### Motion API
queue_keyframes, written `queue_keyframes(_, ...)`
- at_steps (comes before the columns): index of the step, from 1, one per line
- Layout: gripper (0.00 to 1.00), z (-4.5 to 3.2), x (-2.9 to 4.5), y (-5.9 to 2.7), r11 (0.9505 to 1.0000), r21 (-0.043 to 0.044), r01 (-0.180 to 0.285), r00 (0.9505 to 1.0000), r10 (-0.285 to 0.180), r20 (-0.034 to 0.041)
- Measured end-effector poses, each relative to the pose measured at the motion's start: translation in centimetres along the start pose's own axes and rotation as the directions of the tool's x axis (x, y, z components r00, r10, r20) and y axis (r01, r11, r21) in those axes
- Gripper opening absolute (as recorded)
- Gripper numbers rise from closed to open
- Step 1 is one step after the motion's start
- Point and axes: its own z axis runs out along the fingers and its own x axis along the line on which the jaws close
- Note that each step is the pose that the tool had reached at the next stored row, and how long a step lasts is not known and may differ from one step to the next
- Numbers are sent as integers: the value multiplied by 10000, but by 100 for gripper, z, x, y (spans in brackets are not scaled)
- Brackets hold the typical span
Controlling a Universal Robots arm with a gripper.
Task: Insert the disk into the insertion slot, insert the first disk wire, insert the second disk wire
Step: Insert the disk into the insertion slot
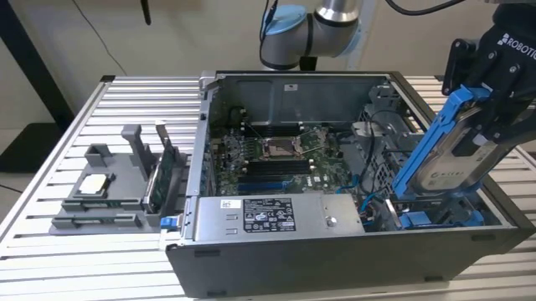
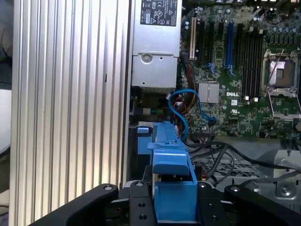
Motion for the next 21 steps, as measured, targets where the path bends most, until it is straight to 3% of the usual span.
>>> queue_keyframes(7,33,63,1,-39,10000,0,1,10000,-1,0)
queue_keyframes(21,33,279,2,-114,10000,0,-1,10000,1,-2)
